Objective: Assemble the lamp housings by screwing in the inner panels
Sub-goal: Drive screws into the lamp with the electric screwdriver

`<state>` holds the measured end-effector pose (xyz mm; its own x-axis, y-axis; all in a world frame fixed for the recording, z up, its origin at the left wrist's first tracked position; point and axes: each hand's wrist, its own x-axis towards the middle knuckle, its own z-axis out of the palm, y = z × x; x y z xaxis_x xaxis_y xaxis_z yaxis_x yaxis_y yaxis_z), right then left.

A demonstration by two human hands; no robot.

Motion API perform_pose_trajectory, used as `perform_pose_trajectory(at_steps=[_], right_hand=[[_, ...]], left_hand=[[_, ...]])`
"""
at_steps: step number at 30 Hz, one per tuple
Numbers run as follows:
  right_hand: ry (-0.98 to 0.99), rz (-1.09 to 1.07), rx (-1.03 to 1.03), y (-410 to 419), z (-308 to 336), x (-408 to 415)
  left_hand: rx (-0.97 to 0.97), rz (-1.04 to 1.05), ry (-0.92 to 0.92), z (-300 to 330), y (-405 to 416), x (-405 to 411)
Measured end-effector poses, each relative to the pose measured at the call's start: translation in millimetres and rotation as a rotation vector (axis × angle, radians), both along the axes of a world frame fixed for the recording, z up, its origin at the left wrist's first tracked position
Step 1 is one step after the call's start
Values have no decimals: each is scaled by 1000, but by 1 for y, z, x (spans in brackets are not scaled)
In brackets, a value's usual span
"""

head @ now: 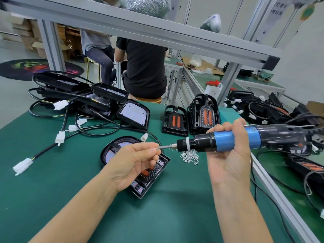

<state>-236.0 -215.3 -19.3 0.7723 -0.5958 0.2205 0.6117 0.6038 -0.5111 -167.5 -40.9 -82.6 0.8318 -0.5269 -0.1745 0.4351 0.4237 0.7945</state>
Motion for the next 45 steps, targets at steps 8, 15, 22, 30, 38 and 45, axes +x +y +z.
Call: perform_pose_trajectory(at_steps=[8,15,22,30,38,45], right_hand=[[12,-3,-42,3,-2,0],[14,-9,-50,5,-1,1],[53,-32,-115,5,-5,7],[163,-139,-326,11,-23,17],[175,-164,-373,13,-27,20],[208,-161,-351,12,-29,22]], left_hand=[[15,22,-47,-3,0,-3],[64,108,-142,-3,-1,-7],[475,182,-516,0,2,0],[835,161,-746,-15,0,10],[1036,204,-932,-18,-8,12],[1045,203,-928,-17,-10,12]])
